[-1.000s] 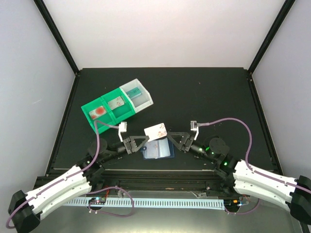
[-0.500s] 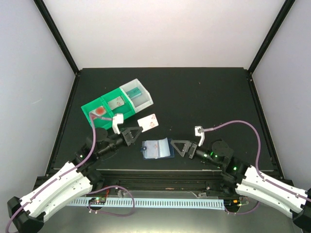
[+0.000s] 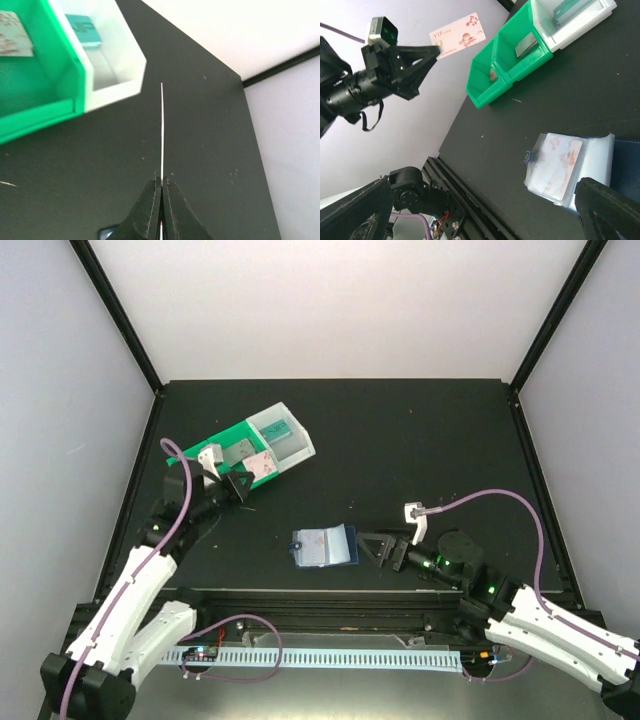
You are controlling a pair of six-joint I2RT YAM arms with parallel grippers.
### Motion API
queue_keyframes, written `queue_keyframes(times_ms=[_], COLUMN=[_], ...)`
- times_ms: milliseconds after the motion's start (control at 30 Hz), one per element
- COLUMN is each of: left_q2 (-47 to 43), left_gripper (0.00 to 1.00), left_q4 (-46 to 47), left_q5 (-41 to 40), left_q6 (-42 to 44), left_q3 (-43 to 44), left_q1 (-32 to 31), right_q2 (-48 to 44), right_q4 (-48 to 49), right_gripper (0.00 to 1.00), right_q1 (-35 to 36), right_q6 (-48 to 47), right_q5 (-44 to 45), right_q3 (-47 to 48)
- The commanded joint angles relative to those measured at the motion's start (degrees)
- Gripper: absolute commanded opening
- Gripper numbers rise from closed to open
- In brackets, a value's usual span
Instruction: Take the credit cards out of the card holder
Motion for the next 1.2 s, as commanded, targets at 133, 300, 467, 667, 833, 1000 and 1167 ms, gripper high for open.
queue_keyframes(times_ms=[133, 300, 467, 667, 833, 1000, 1167], left_q2=[10.49, 19.65, 27.98, 36.55, 44.15, 47.79, 50.00], left_gripper=[0.02, 0.02, 0.02, 0.02, 0.02, 0.01, 0.02], left_q4=[-5.45, -5.14, -4.34, 0.62, 0.60, 1.64, 2.89], left_q5=[6.11, 5.53, 4.76, 3.85, 2.92, -1.14, -1.16], left_q6=[7.71, 9.60, 8.51, 4.56, 2.93, 1.71, 1.28], left_q3=[9.06, 13.71, 17.61, 19.57, 23.71, 24.84, 25.62], left_q1=[11.54, 15.52, 17.55, 18.18, 18.29, 18.30, 18.64], right_q2=[2.89, 2.40, 1.93, 2.77, 2.93, 3.25, 4.82], right_q4=[-1.83, -2.02, -3.53, -4.22, -4.80, -4.94, -5.12], right_gripper=[1.00, 1.00, 1.00, 1.00, 1.00, 1.00, 1.00], right_q1=[-0.10, -0.07, -0.07, -0.07, -0.11, -0.07, -0.07], right_q6=[-2.31, -2.51, -2.93, -3.38, -4.39, -5.79, -6.66], right_q5=[0.75, 0.32, 2.34, 3.04, 3.59, 5.50, 6.75], right_q3=[4.18, 4.67, 5.40, 6.12, 7.34, 9.17, 9.49])
